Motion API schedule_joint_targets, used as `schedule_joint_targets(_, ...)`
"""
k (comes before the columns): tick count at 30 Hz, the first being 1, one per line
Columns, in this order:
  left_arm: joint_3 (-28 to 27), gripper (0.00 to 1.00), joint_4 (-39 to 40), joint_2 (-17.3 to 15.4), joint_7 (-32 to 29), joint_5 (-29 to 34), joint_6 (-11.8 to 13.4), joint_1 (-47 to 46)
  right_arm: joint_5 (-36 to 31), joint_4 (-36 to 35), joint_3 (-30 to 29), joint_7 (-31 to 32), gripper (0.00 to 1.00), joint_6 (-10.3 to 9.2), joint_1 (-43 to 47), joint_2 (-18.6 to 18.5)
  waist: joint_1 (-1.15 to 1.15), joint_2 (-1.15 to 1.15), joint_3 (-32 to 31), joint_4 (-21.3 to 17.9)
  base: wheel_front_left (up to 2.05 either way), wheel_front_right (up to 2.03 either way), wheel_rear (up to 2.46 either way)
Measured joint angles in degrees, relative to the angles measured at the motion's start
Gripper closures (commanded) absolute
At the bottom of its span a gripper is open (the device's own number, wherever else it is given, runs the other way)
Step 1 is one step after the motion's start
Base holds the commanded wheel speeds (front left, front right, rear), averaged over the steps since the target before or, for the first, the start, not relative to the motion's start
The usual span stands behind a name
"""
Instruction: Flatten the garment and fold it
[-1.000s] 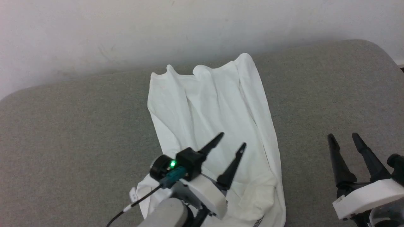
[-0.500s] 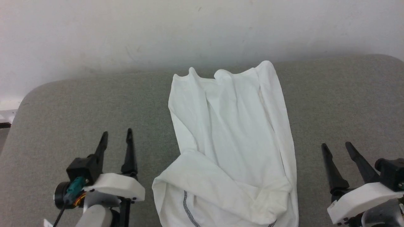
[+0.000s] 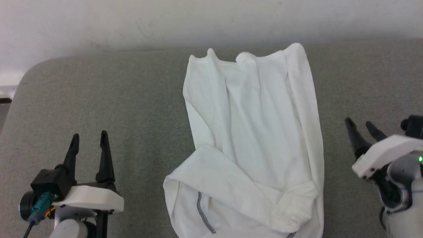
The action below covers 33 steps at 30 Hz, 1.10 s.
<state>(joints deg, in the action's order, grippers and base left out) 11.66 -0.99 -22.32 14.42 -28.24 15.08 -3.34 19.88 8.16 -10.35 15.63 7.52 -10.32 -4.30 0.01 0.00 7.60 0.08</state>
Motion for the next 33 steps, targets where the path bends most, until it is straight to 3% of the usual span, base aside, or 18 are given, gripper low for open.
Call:
schedule_joint_targets(6,1.05,0.0,5.39,0.65,-0.27,0.02,-1.0,-2.27,5.01,14.3,-2.75,5.34,0.0,0.01,-18.18,-4.81,0.01,0.0,5.01,0.97,0.0,0.0,0.0)
schedule_joint_targets(13,1.93,0.0,9.46,3.22,0.24,1.44,-2.99,-8.63,6.15,25.44,-1.54,12.73,0.0,0.01,-37.77,-10.87,0.01,0.0,12.68,3.04,0.0,0.0,0.0)
schedule_joint_targets(17,1.82,0.0,10.39,4.74,0.3,2.66,-4.02,-10.51,5.91,30.6,-1.63,17.67,0.0,0.01,-46.97,-12.22,0.02,0.0,17.12,4.61,0.0,0.0,0.0)
schedule_joint_targets(24,0.85,0.0,12.35,8.6,0.31,4.77,-6.58,-12.6,0.9,40.18,-5.5,23.06,0.0,0.01,-57.49,-13.49,0.01,0.0,23.39,7.79,0.0,0.0,0.0)
schedule_joint_targets(33,-1.14,0.0,12.38,12.43,0.31,7.46,-10.11,-13.23,-7.59,44.88,-6.0,24.96,0.0,0.01,-62.49,-14.74,-0.01,0.0,28.16,11.85,0.0,0.0,0.0)
